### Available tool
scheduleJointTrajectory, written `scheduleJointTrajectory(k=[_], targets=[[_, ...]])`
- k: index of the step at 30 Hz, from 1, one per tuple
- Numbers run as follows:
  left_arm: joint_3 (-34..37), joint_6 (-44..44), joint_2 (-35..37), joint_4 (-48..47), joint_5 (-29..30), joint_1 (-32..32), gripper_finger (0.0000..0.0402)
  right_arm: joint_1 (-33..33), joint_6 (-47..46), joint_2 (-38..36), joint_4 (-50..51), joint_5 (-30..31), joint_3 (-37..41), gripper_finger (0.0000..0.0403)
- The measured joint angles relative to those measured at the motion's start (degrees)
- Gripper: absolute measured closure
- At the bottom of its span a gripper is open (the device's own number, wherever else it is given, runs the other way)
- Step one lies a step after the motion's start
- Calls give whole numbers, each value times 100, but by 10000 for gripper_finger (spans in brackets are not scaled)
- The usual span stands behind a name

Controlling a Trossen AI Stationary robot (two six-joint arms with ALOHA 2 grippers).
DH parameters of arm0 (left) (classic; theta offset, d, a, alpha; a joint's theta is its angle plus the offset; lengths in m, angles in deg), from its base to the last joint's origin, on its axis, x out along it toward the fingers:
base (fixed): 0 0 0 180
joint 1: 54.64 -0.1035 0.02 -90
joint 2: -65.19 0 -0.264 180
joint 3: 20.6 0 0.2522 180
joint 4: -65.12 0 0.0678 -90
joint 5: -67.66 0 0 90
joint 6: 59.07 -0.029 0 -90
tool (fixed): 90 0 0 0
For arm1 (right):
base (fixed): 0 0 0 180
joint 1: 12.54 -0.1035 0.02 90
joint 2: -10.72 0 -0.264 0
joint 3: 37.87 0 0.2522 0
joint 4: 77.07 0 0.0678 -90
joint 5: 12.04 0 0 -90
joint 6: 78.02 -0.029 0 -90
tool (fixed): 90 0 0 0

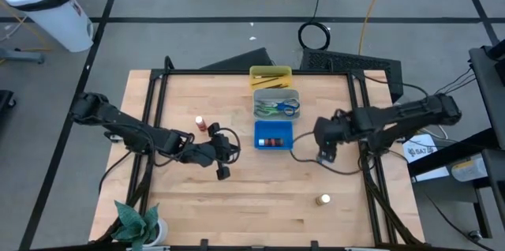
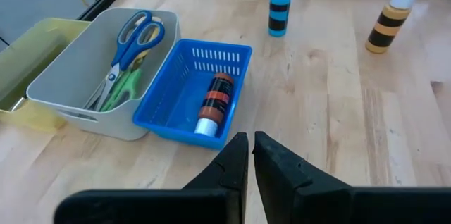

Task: Pick & Place Paint Supplies
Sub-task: Put the blue paint bottle into the blue bin

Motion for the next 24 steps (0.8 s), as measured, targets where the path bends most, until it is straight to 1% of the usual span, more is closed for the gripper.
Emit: scheduleJointTrajectory(k=[4,10,17,24], targets=[[-2,34,-44,62,5,-24,364,-608,-774,5,269,-116,0,120],[-2,34,-148,144,-6,-64,364,-1122,-1312,177,253,-99,15,122],[2,60,-149,108,-40,-81,364,-1220,-1379,354,177,-125,452,122],[2,54,-146,129,-38,-81,364,-1211,-1292,354,-362,-140,850,122]])
